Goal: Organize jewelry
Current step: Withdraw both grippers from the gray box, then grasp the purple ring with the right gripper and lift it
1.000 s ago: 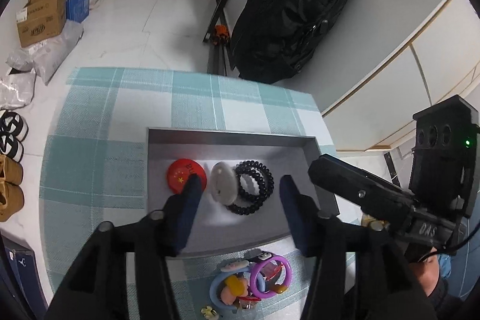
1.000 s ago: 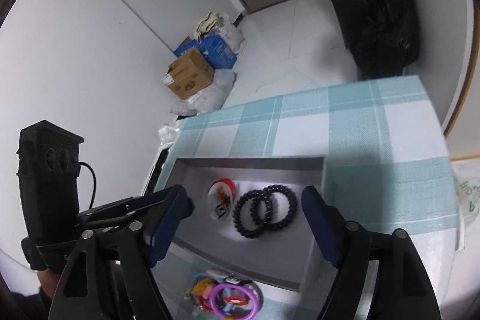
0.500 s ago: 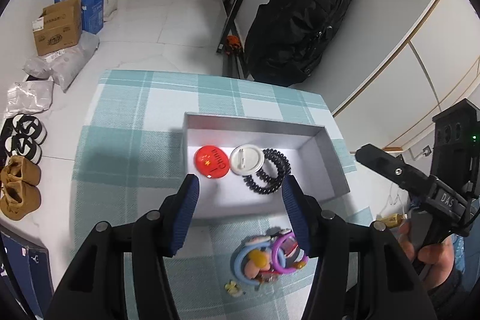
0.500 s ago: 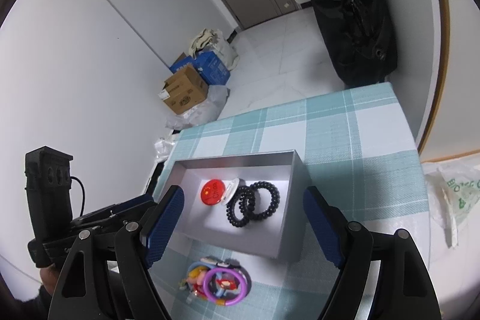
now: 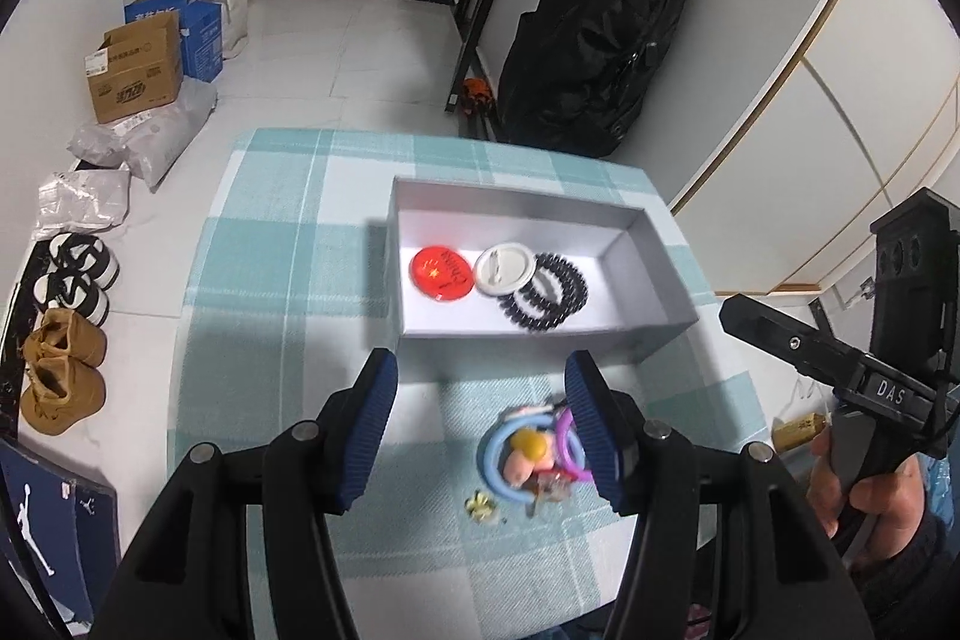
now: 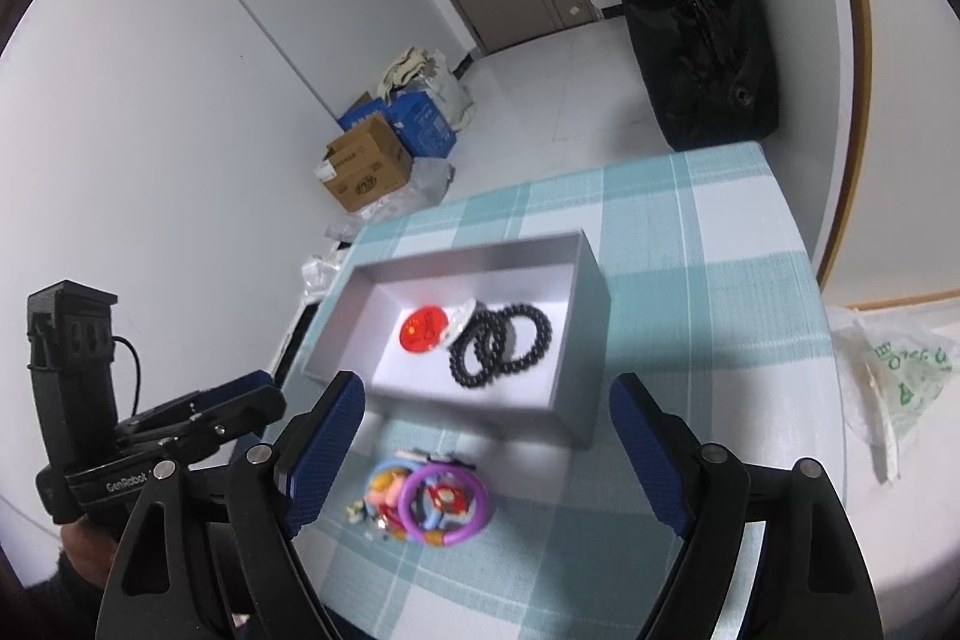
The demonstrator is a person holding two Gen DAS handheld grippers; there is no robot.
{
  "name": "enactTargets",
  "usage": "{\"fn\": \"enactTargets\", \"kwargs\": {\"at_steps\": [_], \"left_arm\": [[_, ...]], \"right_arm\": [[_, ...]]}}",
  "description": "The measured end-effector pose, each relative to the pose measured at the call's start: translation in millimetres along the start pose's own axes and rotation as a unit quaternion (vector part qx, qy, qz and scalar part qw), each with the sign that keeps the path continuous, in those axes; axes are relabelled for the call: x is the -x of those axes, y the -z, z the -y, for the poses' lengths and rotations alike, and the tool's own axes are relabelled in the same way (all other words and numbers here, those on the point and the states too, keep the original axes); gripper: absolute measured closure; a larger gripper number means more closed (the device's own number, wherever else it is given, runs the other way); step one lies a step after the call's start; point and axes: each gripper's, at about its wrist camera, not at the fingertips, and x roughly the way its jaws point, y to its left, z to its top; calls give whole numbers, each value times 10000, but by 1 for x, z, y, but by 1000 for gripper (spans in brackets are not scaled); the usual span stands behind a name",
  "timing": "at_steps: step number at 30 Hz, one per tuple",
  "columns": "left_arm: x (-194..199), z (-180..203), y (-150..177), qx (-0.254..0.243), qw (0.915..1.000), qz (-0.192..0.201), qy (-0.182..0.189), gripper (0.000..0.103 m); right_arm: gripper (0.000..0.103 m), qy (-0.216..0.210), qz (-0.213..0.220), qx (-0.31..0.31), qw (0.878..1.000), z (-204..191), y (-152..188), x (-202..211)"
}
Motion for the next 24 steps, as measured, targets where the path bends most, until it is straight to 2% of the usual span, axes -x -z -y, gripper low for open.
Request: {"fn": "enactTargets", "kwargs": {"at_steps": [10,16,24], "left_arm": [[-6,-10,18,136,9994,-265,-175,38],[-10,-21,23,362,9983,-384,-256,38],[-10,-16,28,169,9983,-399,-381,38]], "right_arm": [[15,204,-457,411,9979,-9,20,-12],[15,248,-765,713,9942,-16,32,-24],[15,318,-1098,1192,9863,-30,46,-41]]}}
